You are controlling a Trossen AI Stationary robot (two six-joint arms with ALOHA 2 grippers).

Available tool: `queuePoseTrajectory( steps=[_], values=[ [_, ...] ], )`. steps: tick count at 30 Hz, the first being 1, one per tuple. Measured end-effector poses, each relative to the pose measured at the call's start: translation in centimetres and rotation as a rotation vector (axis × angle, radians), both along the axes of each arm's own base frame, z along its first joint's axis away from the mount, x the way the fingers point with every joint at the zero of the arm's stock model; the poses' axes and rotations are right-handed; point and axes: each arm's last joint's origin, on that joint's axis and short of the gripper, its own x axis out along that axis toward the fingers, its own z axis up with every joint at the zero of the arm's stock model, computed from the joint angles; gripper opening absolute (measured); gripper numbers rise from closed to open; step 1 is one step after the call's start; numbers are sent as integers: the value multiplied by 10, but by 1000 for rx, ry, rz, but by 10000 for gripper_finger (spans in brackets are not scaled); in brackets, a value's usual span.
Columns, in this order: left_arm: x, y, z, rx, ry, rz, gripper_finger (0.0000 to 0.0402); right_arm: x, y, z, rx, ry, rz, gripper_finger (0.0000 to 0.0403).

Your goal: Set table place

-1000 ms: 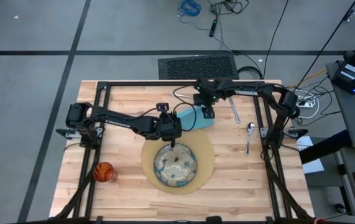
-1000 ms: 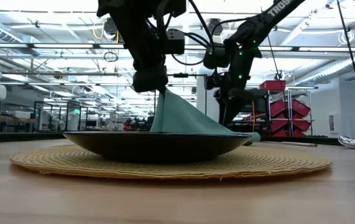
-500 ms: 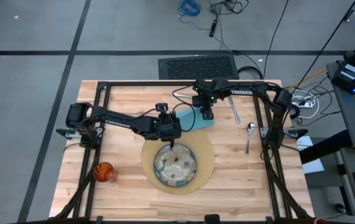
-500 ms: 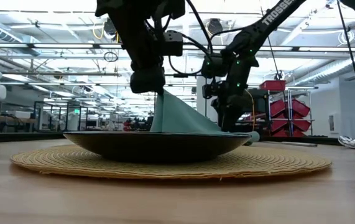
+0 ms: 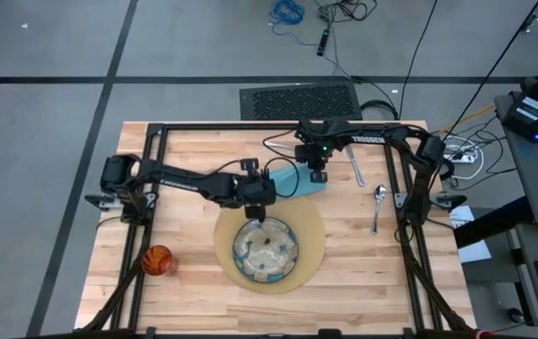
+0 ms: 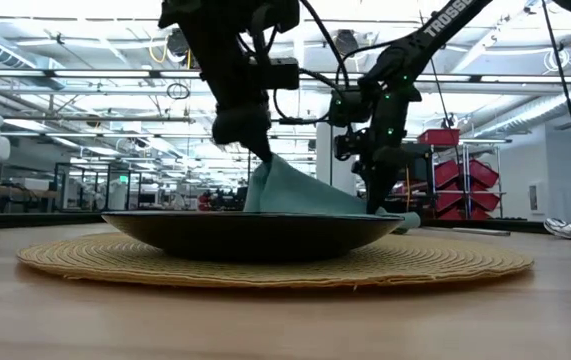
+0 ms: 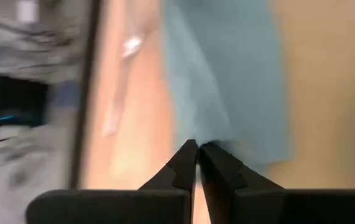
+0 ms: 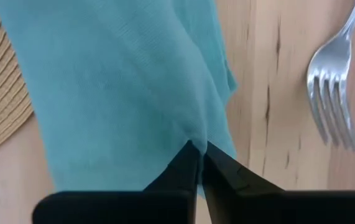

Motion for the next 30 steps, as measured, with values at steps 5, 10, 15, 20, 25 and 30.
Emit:
queuePoseTrajectory(
  steps=[5,10,15,20,25,30],
  values=[
    [5,8,1,-117,-62,-40,57,-2,2,-1,22,22,-37,1],
    [4,11,1,-73,-57,-3,140,-6,4,-1,48,63,-41,0],
    [1,11,-1,-164,-114,152,208,-10,4,-2,73,95,-48,0],
    [-1,0,-1,-201,-114,182,225,-12,0,-2,71,90,-61,0],
    [9,-24,16,-144,-155,67,226,-13,-2,-2,68,82,-67,0],
    [20,-49,27,-32,-190,-165,226,-13,-2,-2,69,82,-72,0]
  ],
)
